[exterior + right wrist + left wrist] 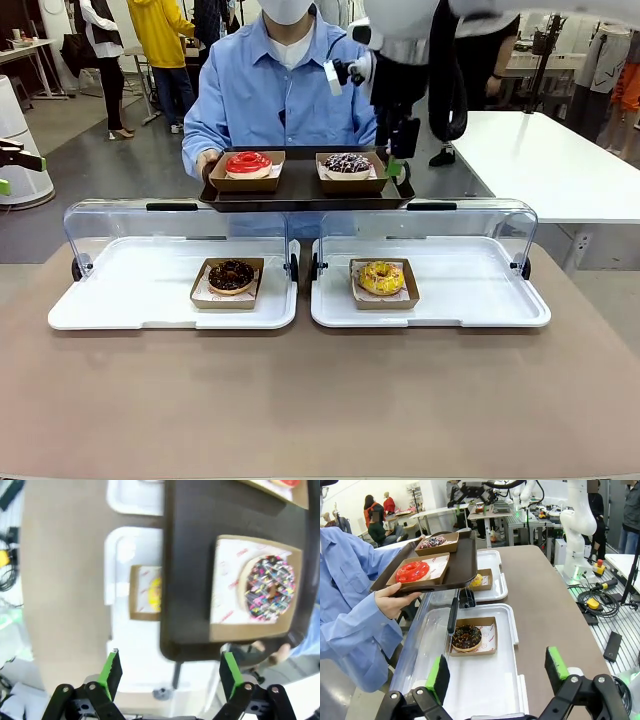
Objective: Provide the desired donut to the person.
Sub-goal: Place the picked Paper togo box onto the Handle tray extended by the person.
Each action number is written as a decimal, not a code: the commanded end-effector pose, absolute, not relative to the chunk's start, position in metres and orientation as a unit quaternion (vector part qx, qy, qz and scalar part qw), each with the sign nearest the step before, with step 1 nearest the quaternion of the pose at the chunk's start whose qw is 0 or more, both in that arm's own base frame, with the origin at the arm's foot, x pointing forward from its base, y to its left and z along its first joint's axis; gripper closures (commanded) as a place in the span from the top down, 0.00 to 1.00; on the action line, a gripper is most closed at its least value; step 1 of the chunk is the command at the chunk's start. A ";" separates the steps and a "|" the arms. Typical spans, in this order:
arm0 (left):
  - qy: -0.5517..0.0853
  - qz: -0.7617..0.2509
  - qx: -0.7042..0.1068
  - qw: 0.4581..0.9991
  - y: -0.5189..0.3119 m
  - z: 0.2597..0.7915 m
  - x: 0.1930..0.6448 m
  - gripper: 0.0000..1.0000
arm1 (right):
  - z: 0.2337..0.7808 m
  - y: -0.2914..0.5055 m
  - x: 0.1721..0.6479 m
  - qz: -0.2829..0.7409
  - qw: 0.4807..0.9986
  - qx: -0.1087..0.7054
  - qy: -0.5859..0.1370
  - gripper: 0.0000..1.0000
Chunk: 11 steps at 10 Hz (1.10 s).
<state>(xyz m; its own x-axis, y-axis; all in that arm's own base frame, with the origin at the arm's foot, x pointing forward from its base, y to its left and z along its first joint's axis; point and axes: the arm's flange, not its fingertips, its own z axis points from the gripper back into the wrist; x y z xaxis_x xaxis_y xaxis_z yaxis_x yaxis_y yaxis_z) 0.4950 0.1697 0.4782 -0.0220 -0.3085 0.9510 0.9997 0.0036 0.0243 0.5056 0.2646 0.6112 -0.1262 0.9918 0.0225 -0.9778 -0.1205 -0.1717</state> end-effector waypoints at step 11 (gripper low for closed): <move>-0.432 -0.571 -0.404 0.570 0.169 0.479 0.495 1.00 | 0.573 0.110 0.438 0.732 0.674 -0.060 -0.080 1.00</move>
<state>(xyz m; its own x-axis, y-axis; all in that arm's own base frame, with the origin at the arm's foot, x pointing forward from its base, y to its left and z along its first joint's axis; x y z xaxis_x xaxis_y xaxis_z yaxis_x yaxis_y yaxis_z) 0.4949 0.1704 0.4781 -0.0213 -0.3084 0.9510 0.9997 0.0050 0.0240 0.4314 0.1064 0.5739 -0.0696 0.9974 0.0163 -0.9798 -0.0652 -0.1891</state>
